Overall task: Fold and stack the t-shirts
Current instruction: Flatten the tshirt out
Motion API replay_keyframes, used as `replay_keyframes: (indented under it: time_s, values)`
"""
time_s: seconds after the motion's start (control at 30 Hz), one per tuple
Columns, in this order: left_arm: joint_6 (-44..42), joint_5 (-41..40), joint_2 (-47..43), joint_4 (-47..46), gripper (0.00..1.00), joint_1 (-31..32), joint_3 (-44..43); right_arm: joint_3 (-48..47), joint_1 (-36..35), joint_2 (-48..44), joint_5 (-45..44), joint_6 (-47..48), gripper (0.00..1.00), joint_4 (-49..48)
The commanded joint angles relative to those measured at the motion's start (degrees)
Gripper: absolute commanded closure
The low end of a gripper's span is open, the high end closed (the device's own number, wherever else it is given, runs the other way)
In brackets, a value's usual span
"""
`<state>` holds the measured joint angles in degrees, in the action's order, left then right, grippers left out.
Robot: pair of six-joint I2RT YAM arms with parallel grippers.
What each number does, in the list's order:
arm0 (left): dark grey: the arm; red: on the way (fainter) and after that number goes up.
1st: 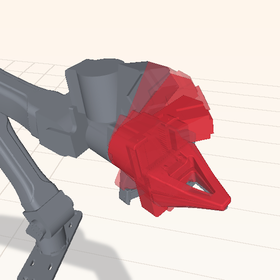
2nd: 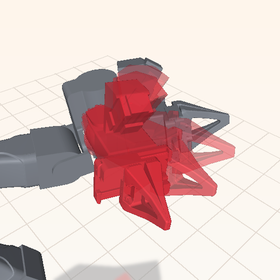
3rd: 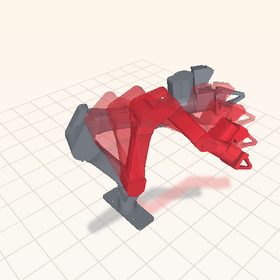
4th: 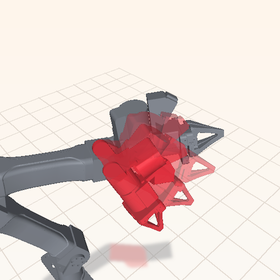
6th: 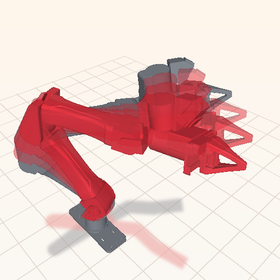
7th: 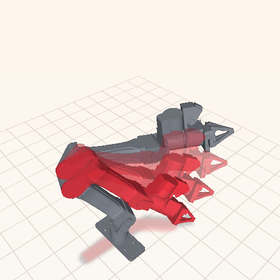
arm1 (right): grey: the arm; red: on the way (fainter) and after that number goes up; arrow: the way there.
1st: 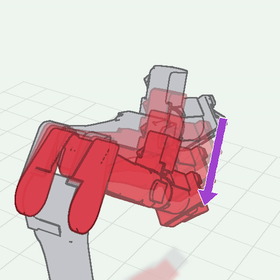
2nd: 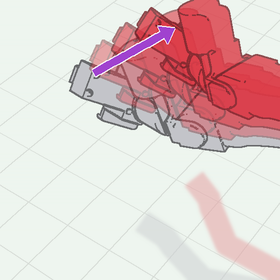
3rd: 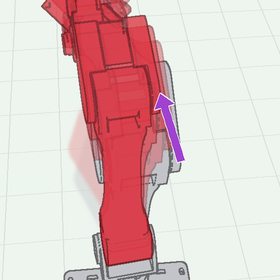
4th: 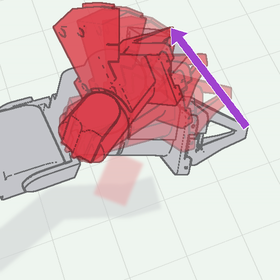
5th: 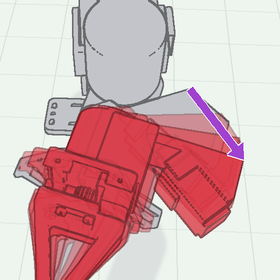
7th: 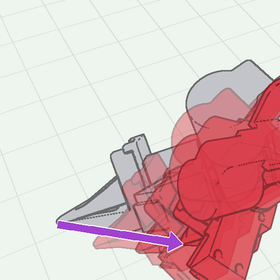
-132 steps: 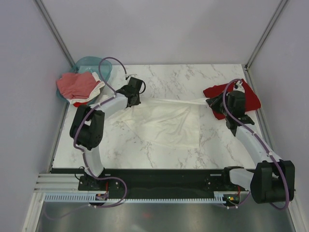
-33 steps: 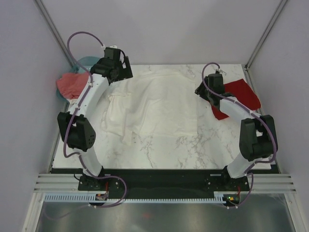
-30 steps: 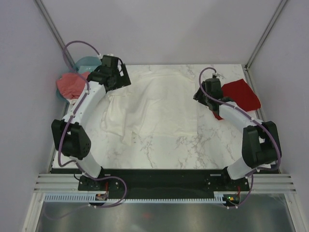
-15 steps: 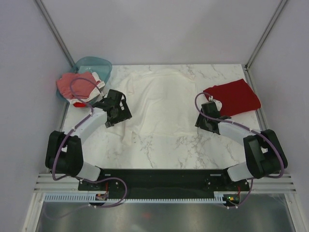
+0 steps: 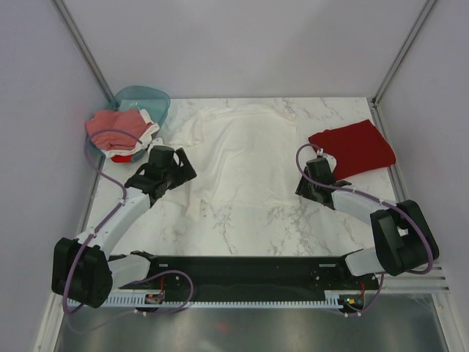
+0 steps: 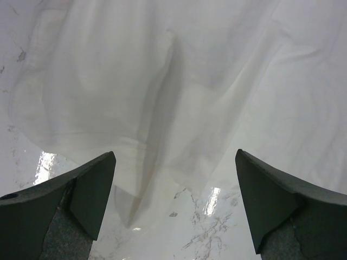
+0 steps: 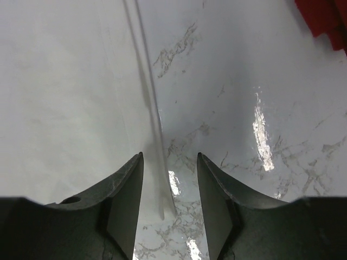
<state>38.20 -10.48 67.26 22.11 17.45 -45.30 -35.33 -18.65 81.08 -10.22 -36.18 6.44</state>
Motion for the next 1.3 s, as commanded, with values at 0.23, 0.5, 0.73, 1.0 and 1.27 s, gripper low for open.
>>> replay_keyframes:
  time_s: [0.23, 0.5, 0.73, 1.0, 1.27]
  values:
    - [-0.32, -3.93, 0.41, -2.77, 0.0, 0.13, 0.91, -1.93, 0.11, 5.15, 0.99, -0.2, 0.71, -1.69]
    - [0.74, -6.92, 0.15, -1.54, 0.0, 0.13, 1.79, -0.09, 7.13, 1.28, -0.68, -1.87, 1.0, -1.08]
    - [1.88, -7.53, 1.2, -0.58, 0.01, 0.04, 2.76, 2.63, 10.39, -5.48, -5.15, -3.72, 1.0, -0.2]
    - [2.85, -8.06, 3.39, 1.0, 0.02, 0.04, 3.46, 3.43, 11.18, -8.83, -6.22, -4.16, 1.0, 0.07]
    - [3.47, -8.59, 5.07, 2.59, 0.04, 0.04, 3.29, 3.25, 11.18, -9.27, -5.25, -3.45, 0.76, -0.02]
